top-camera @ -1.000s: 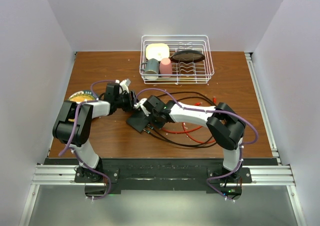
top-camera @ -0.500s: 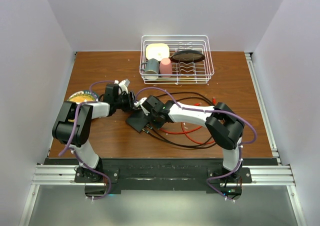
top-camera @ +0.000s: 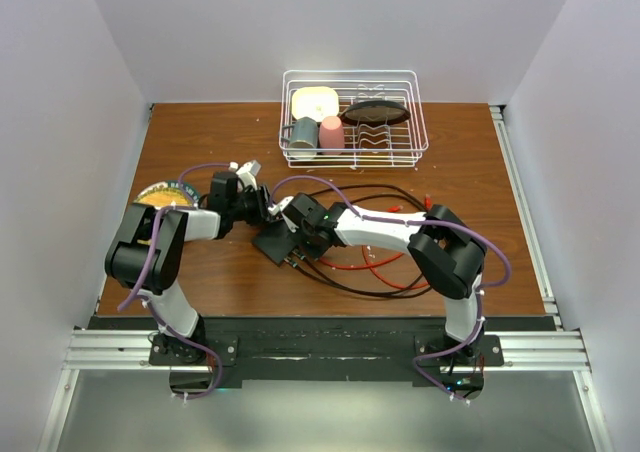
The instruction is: Insert the plug into the switch port
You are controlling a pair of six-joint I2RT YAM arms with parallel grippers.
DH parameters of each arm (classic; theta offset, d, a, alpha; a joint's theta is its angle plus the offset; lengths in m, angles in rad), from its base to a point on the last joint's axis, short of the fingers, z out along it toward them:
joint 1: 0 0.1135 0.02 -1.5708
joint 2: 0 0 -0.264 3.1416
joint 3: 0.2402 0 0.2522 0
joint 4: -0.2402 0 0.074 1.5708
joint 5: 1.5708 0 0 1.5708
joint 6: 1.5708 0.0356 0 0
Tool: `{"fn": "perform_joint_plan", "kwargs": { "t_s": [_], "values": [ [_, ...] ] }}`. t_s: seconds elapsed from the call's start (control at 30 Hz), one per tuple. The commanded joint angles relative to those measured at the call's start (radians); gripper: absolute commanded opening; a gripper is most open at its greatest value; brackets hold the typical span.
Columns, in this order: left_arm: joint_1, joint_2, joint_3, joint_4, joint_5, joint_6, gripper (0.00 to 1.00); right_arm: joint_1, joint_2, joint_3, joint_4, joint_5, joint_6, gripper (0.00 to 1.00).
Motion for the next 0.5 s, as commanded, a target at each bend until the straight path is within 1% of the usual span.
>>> {"fn": "perform_joint_plan", "kwargs": {
  "t_s": [0.0, 0.3, 0.47],
  "values": [
    [-0.107, 0.013, -0.069, -0.117, 0.248, -0.039, 0.32, 0.000, 0.010, 0.105, 0.338, 0.042, 0.022, 0.00],
    [-0.138, -0.012, -0.095, -0.124, 0.253, -0.059, 0.28, -0.010, 0.032, 0.158, 0.361, 0.090, 0.060, 0.00],
    [-0.146, -0.013, -0.116, -0.122, 0.257, -0.072, 0.25, -0.024, 0.032, 0.150, 0.415, 0.108, 0.103, 0.00]
  ]
}}
